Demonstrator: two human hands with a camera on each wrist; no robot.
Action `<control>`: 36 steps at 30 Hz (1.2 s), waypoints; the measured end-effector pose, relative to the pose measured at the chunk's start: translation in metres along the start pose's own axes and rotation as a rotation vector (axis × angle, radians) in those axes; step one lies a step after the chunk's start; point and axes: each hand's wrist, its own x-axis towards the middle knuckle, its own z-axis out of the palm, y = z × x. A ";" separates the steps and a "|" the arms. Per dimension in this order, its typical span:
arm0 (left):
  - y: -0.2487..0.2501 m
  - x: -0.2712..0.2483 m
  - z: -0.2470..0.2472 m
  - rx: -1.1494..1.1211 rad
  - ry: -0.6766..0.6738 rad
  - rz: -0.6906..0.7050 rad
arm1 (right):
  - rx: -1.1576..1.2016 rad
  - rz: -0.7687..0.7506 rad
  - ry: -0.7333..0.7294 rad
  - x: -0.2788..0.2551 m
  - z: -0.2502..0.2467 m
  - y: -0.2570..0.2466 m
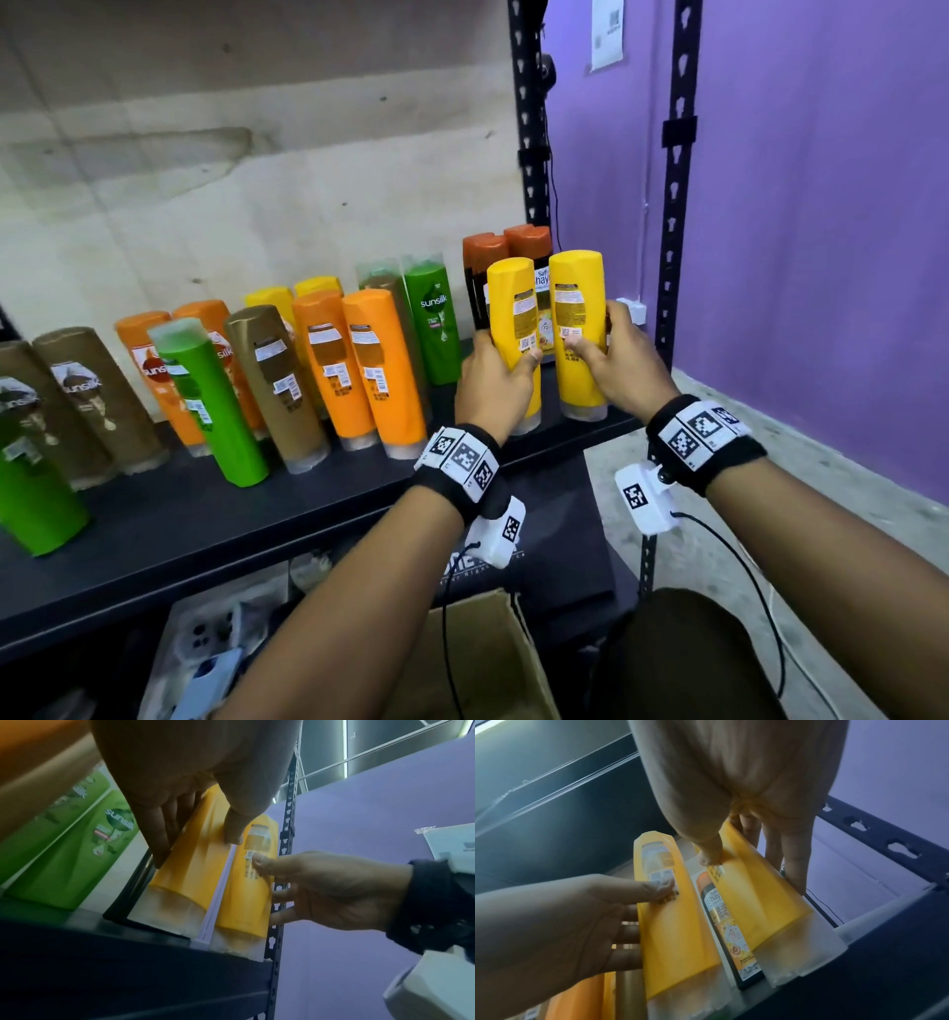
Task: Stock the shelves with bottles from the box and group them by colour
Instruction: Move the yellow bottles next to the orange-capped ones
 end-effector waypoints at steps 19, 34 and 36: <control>-0.004 0.055 0.043 0.096 -0.068 -0.092 | -0.106 0.093 -0.018 0.048 0.011 0.023; -0.005 0.056 0.048 0.056 -0.083 -0.105 | -0.128 0.210 -0.002 0.034 0.015 0.025; -0.007 0.051 0.046 0.072 -0.099 -0.126 | -0.146 0.227 0.024 0.022 0.017 0.027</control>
